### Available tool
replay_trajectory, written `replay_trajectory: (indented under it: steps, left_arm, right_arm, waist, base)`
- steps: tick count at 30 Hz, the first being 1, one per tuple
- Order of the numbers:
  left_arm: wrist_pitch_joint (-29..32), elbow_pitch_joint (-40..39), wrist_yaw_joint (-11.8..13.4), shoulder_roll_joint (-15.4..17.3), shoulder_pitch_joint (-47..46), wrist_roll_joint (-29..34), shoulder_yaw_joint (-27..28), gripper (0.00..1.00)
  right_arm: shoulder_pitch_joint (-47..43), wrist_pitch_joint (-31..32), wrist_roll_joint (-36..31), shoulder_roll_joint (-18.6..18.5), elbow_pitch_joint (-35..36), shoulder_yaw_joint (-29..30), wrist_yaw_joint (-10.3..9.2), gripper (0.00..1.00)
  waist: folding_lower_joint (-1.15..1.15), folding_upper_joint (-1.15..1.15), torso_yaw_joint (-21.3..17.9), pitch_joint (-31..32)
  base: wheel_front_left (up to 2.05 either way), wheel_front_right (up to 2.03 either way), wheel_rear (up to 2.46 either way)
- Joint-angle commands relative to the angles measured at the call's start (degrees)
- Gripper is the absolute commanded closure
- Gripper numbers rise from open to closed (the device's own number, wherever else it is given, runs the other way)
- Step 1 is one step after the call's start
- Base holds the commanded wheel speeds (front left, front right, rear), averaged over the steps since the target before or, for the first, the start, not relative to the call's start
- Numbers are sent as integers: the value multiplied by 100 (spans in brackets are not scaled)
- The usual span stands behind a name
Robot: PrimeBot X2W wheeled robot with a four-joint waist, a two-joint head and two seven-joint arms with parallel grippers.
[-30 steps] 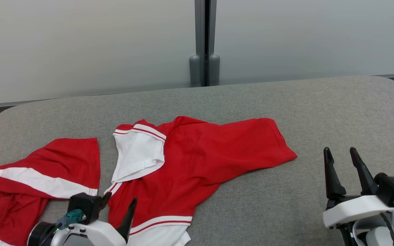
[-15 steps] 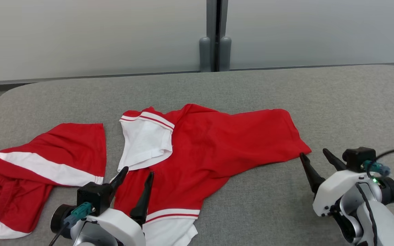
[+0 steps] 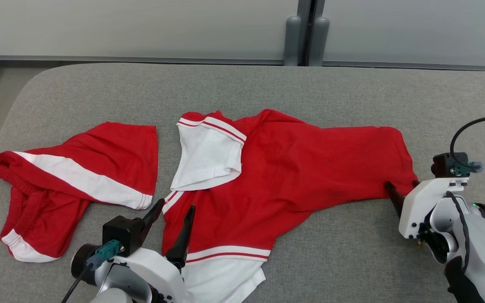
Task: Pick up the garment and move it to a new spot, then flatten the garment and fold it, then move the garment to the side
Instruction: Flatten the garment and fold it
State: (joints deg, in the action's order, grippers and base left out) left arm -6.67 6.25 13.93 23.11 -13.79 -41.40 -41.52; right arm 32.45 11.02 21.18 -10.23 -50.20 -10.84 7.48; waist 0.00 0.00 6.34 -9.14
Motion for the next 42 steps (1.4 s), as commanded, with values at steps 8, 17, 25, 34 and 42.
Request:
replay_trajectory:
  steps: [8, 17, 25, 34, 42]
  left_arm:
    - [-31, 141, -63, -11, -65, -91, 1, 0]
    - [-38, 126, -41, -32, 45, -140, -45, 0]
    - [-91, 106, -89, -143, -76, -144, -86, 0]
    - [-238, 369, -241, -385, -304, -143, -148, 0]
    - [-291, 573, -336, -483, -480, -108, -196, 0]
  right_arm:
    - [94, -178, -94, 114, -472, 13, 3, 100]
    - [298, -507, 160, 169, 50, -399, 3, 100]
    - [861, -116, 360, 49, 621, -703, 3, 100]
    - [1881, -46, 514, -115, -18, -703, 3, 100]
    - [2329, -621, 768, 90, -942, -892, 3, 0]
  waist:
    - [0, 0, 28, 97]
    - [0, 0, 113, 263]
    - [0, 0, 502, -68]
    - [0, 0, 1060, -508]
    - [0, 0, 1080, -562]
  base:
    - [0, 0, 0]
    - [0, 0, 0]
    - [0, 0, 0]
    - [0, 0, 0]
    - [0, 0, 0]
